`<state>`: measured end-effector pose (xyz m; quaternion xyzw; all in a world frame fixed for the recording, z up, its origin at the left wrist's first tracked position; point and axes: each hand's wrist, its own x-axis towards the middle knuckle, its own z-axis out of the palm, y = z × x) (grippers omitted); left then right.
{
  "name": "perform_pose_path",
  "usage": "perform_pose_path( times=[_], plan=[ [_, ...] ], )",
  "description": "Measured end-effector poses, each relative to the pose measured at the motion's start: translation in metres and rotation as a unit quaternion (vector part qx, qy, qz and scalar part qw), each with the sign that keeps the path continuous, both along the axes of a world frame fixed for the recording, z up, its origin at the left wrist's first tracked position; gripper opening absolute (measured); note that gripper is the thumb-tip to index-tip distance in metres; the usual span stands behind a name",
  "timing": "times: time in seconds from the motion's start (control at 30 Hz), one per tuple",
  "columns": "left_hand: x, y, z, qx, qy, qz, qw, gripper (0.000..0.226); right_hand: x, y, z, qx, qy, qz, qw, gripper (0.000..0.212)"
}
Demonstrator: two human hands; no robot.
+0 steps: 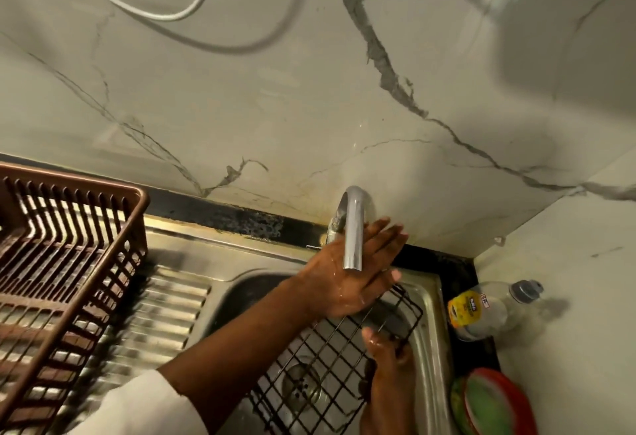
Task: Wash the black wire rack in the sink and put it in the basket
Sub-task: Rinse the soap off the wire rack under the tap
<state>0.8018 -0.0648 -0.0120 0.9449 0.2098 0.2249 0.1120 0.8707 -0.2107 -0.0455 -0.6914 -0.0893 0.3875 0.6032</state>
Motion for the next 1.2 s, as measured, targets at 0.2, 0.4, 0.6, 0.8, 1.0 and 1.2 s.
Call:
perform_pose_path(
  times=[0.2,0.4,0.6,0.8,1.0,1.2],
  plan=[
    [-0.045,-0.044,-0.019,-0.073,0.106,-0.04,0.991,0.064,0.035,0.01,0.013,0.042,0.062,-0.093,0.993,0.066],
    [-0.087,-0.055,-0.042,-0.105,0.082,-0.031,0.991,0.063,0.037,0.017,0.012,0.042,0.016,-0.117,0.992,0.062],
    [-0.025,-0.008,-0.024,-0.083,0.02,-0.042,0.995,0.062,0.017,0.026,0.002,0.027,-0.032,-0.073,0.996,0.034],
    [0.005,0.01,-0.031,-0.118,-0.006,0.003,0.993,0.059,-0.004,0.021,-0.008,0.004,-0.003,-0.056,0.998,0.068],
    [-0.065,-0.05,-0.038,-0.319,-0.005,0.011,0.948,0.061,0.012,0.027,0.012,0.009,0.085,-0.106,0.991,0.076],
    [-0.087,-0.1,-0.055,-0.471,-0.118,0.011,0.874,0.058,0.015,0.029,0.048,0.007,0.052,-0.024,0.998,0.052]
  ],
)
